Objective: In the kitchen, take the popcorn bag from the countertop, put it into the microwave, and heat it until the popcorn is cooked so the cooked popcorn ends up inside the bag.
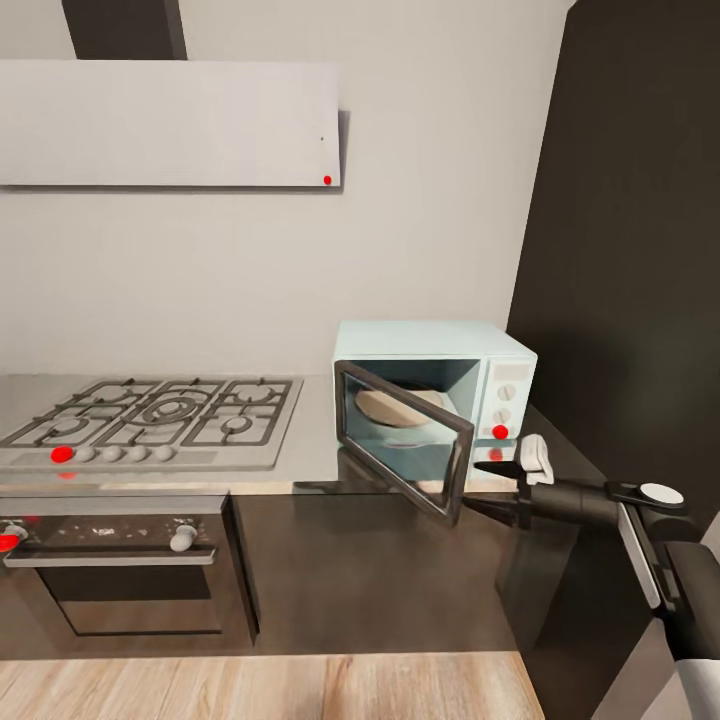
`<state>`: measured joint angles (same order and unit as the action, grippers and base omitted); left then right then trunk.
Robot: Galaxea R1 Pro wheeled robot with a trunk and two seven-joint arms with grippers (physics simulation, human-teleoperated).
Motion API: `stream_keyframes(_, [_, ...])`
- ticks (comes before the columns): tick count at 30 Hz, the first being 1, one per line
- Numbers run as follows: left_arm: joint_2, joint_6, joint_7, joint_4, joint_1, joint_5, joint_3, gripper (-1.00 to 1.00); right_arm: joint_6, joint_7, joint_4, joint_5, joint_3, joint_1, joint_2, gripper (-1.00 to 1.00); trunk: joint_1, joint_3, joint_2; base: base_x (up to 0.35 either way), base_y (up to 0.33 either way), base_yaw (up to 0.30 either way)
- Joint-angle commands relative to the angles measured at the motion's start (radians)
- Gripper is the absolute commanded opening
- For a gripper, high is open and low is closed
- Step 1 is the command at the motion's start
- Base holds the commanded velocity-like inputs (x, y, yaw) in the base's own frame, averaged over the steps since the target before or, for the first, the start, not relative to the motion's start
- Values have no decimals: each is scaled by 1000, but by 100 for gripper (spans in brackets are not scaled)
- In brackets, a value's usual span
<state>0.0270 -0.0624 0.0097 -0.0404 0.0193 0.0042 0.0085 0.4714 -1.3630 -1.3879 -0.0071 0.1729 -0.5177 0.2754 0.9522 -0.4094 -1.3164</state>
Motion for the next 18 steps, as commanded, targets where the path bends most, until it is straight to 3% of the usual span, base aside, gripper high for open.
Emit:
stream_keyframes(1, [0,-4,1,1,1,0,1,100,9,-4,0,3,1,0,0,100,0,-1,-1,0,0,0])
stream_keyframes(4, [-1,-4,1,1,1,0,1,100,-4,-3,2,42,1,-1,4,100,0,-1,-1,0,0,0])
stream_keyframes(8, [-1,-4,1,1,1,0,1,100,-20,12,8,62,2,-1,10,100,0,-1,-1,0,0,0])
stream_keyframes(12, [-1,-4,1,1,1,0,1,100,-55,116,9,134,1,1,6,100,0,-1,-1,0,0,0])
stream_keyframes(15, [-1,-4,1,1,1,0,1,100,-62,169,9,153,0,1,3,100,0,-1,-1,0,0,0])
stream_keyframes(18, [-1,-4,1,1,1,0,1,100,-63,179,9,157,-3,1,2,100,0,-1,-1,0,0,0])
